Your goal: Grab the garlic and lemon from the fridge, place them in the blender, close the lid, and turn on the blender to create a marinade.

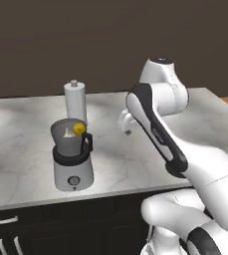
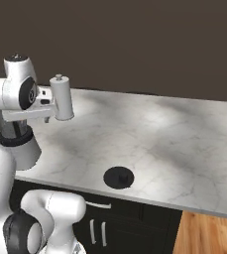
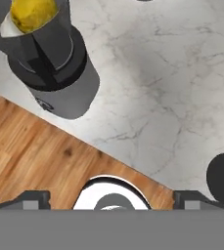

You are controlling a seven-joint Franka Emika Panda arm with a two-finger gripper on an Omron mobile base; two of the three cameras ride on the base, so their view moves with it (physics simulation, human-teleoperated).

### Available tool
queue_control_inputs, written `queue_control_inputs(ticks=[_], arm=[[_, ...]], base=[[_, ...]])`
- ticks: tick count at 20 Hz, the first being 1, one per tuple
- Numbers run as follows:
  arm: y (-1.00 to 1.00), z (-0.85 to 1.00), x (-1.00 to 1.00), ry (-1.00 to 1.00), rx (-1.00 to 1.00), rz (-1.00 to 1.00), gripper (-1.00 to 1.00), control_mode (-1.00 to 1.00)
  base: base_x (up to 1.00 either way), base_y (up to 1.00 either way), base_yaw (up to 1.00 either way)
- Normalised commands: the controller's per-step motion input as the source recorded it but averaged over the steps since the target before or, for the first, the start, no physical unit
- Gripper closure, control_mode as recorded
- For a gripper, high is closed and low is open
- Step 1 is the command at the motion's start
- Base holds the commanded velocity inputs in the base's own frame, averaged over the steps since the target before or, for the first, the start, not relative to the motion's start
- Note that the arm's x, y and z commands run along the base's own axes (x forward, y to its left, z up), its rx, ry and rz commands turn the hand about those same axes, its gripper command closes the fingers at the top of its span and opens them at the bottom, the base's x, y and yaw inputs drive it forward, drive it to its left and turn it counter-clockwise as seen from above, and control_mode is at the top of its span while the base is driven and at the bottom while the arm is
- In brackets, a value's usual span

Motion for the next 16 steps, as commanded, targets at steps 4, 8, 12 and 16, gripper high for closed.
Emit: queue_control_inputs(ticks=[4,8,12,16], arm=[[-1.0,-0.46,-0.32,0.0,-0.12,0.0,-1.0,-1.0],[-1.0,-0.53,-0.31,0.0,-0.11,0.0,-1.0,-1.0],[-1.0,-0.53,-0.27,0.0,-0.06,0.0,-1.0,-1.0],[-1.0,-0.38,-0.14,0.0,-0.01,0.0,-1.0,-1.0]], base=[[0.0,0.0,0.0],[0.0,0.0,0.0],[0.0,0.0,0.0],[0.0,0.0,0.0]])
